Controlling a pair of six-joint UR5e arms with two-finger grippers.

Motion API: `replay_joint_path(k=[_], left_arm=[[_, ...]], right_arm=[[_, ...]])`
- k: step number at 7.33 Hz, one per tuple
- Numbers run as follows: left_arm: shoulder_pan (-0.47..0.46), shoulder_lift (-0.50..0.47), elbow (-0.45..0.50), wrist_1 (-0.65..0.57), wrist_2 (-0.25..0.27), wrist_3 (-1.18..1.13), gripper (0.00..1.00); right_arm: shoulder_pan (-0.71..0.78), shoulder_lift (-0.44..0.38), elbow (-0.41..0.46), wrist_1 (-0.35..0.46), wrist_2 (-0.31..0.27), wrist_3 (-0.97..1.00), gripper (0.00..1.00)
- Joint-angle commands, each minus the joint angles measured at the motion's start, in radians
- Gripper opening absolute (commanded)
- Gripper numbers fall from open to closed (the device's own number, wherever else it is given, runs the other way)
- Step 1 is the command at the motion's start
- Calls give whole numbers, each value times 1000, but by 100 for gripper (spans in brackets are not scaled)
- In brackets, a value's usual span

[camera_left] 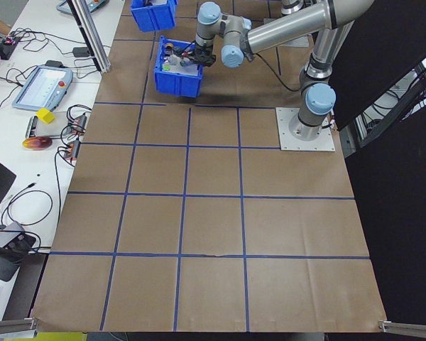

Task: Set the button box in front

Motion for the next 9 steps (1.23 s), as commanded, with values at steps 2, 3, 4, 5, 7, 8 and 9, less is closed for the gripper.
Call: replay_joint_path(k=[2,3,4,5,7,8,9], left_arm=[[-85,-186,192,2,9,-85,0],[-111,-238,244,-4,11,-110,0],[-135,-260,264,-6,11,-151,0],[-151,-255,248,-6,11,-159,0],[-168,-260,241,-8,40,-179,0],[-178,-261,249,-8,41,-214,0],[-178,-263,250,-8,41,-223,0]], right_arm=[[-55,-190,261,-117,3,-21,4],[-90,-257,367,-183,6,-49,4],[-129,-331,468,-227,45,-82,5],[-152,-408,554,-249,59,-102,5],[-147,-462,622,-254,89,-101,5],[-147,-462,622,-252,89,-101,5],[-147,-460,624,-252,89,-103,5]])
